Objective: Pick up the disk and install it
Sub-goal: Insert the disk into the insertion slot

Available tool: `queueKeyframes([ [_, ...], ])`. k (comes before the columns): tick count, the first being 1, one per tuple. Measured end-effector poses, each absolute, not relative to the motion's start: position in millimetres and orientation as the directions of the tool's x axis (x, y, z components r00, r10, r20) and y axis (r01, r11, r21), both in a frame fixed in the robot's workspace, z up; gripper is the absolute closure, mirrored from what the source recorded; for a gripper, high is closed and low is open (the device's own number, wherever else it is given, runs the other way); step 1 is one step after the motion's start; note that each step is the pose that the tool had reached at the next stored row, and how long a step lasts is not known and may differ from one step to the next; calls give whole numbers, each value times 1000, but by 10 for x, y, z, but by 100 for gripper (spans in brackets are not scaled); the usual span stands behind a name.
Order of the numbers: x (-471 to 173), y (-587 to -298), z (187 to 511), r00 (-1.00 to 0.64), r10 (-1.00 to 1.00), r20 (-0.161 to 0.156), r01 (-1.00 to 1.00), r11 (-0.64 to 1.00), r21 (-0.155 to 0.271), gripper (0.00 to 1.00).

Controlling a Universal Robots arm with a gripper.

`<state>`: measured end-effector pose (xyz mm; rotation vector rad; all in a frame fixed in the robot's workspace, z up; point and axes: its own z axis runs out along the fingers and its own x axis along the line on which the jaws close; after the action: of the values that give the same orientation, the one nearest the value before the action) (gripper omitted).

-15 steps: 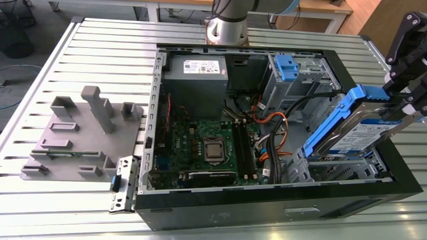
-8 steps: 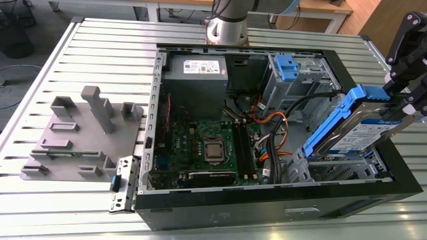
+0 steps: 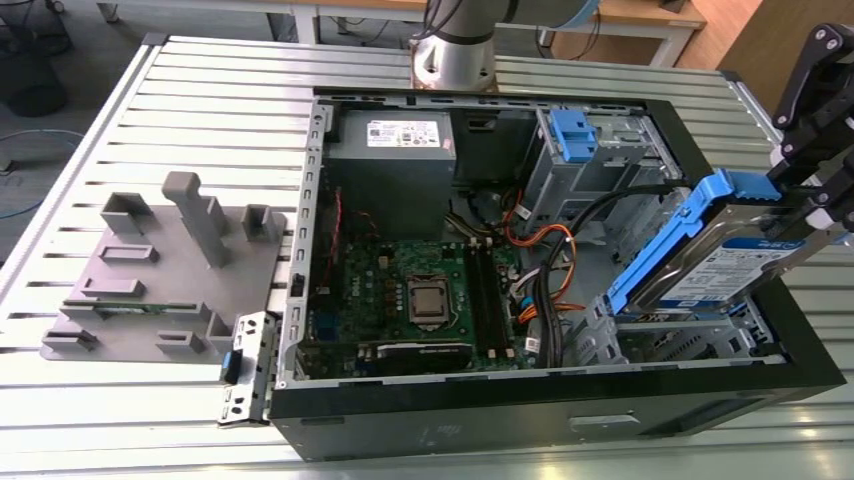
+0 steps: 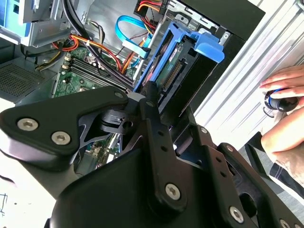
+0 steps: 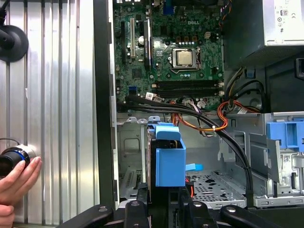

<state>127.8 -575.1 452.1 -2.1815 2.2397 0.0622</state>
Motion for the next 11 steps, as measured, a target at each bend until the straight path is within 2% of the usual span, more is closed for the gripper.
queueKeyframes([
  [11,1278,-5751,4421,-27,-999,-38,-999,26,18,65],
])
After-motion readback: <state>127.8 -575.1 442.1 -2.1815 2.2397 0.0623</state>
